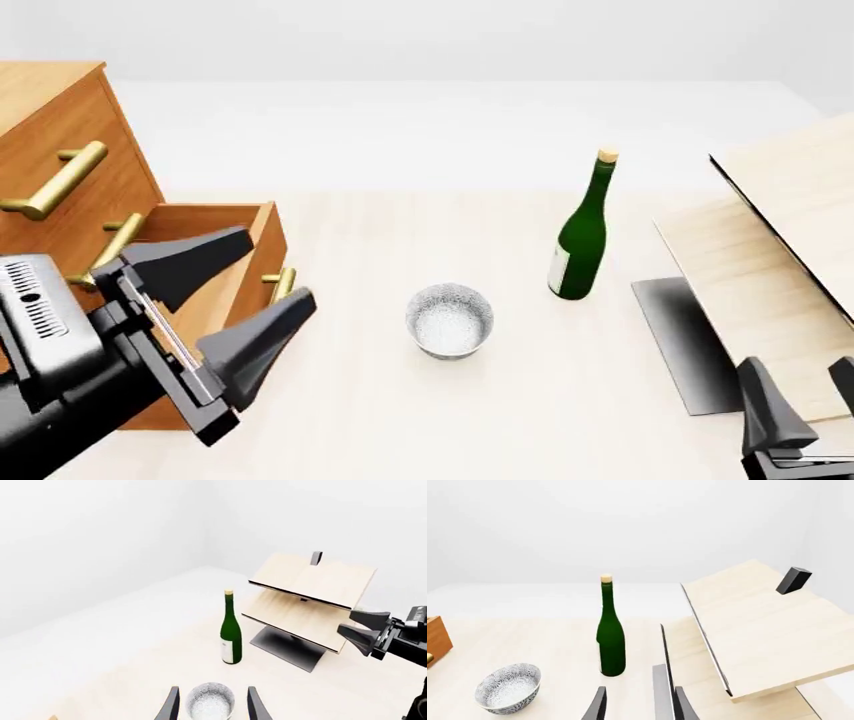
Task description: Put the bowl in the bottom drawer of the cabinet.
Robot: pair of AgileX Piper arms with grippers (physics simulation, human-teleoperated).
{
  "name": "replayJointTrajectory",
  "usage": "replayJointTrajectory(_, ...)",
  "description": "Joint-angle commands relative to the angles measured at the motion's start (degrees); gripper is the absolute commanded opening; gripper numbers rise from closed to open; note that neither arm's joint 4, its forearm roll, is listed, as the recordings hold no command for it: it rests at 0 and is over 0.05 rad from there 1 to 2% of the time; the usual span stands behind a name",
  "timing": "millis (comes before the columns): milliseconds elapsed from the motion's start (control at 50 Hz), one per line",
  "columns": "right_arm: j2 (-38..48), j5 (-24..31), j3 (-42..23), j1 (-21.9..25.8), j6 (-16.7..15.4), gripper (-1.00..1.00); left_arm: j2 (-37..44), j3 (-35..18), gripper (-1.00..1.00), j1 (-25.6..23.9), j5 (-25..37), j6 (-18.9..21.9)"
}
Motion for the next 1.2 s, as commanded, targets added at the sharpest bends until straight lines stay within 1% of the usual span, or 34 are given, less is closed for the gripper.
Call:
replayJointTrajectory(20,0.0,0.0,0.0,0.0,0.0,1.0,5.5,-6.8,1.0,-1.8,2.5,-1.7)
replayJointTrajectory(80,0.0,0.0,0.0,0.0,0.0,1.0,7.0,-8.9,1.0,-2.4,3.6,-1.7)
replayJointTrajectory(100,0.0,0.0,0.0,0.0,0.0,1.0,7.4,-9.5,1.0,-1.8,3.9,-1.7)
replayJointTrajectory(280,0.0,0.0,0.0,0.0,0.0,1.0,12.1,-12.1,1.0,-1.4,4.2,-1.7)
replayJointTrajectory(320,0.0,0.0,0.0,0.0,0.0,1.0,13.9,-14.3,1.0,-1.7,5.2,-2.0)
replayJointTrajectory(500,0.0,0.0,0.0,0.0,0.0,1.0,19.9,-21.1,1.0,-3.3,7.5,0.2)
replayJointTrajectory(540,0.0,0.0,0.0,0.0,0.0,1.0,21.1,-22.4,1.0,-3.3,8.2,-0.2)
replayJointTrajectory(560,0.0,0.0,0.0,0.0,0.0,1.0,22.7,-23.2,1.0,-3.6,8.9,0.6)
replayJointTrajectory(580,0.0,0.0,0.0,0.0,0.0,1.0,23.1,-23.5,1.0,-4.2,9.0,0.5)
replayJointTrajectory(660,0.0,0.0,0.0,0.0,0.0,1.0,24.3,-24.8,1.0,-3.4,10.1,-0.1)
replayJointTrajectory(680,0.0,0.0,0.0,0.0,0.0,1.0,24.4,-24.8,1.0,-2.2,10.0,-1.7)
replayJointTrajectory(720,0.0,0.0,0.0,0.0,0.0,1.0,25.1,-24.6,1.0,-2.1,10.3,-1.0)
replayJointTrajectory(760,0.0,0.0,0.0,0.0,0.0,1.0,25.2,-25.3,1.0,-1.2,11.4,-1.2)
replayJointTrajectory(780,0.0,0.0,0.0,0.0,0.0,1.0,25.8,-25.6,1.0,-1.6,12.0,-1.1)
replayJointTrajectory(820,0.0,0.0,0.0,0.0,0.0,1.0,26.5,-25.7,1.0,-1.8,12.5,-2.0)
replayJointTrajectory(840,0.0,0.0,0.0,0.0,0.0,1.0,27.3,-25.8,1.0,-1.6,12.7,-0.9)
replayJointTrajectory(900,0.0,0.0,0.0,0.0,0.0,1.0,27.6,-26.7,1.0,-1.3,13.0,-2.0)
replayJointTrajectory(940,0.0,0.0,0.0,0.0,0.0,1.0,28.5,-26.7,1.0,-1.3,12.7,-2.4)
replayJointTrajectory(960,0.0,0.0,0.0,0.0,0.0,1.0,29.5,-26.7,1.0,-1.6,12.6,-3.2)
replayJointTrajectory(1000,0.0,0.0,0.0,0.0,0.0,1.0,30.4,-26.9,1.0,-1.4,12.5,-3.1)
replayJointTrajectory(1020,0.0,0.0,0.0,0.0,0.0,1.0,31.0,-27.2,1.0,-1.5,12.6,-3.8)
replayJointTrajectory(1200,0.0,0.0,0.0,0.0,0.0,1.0,34.4,-29.6,1.0,-0.4,14.7,-3.9)
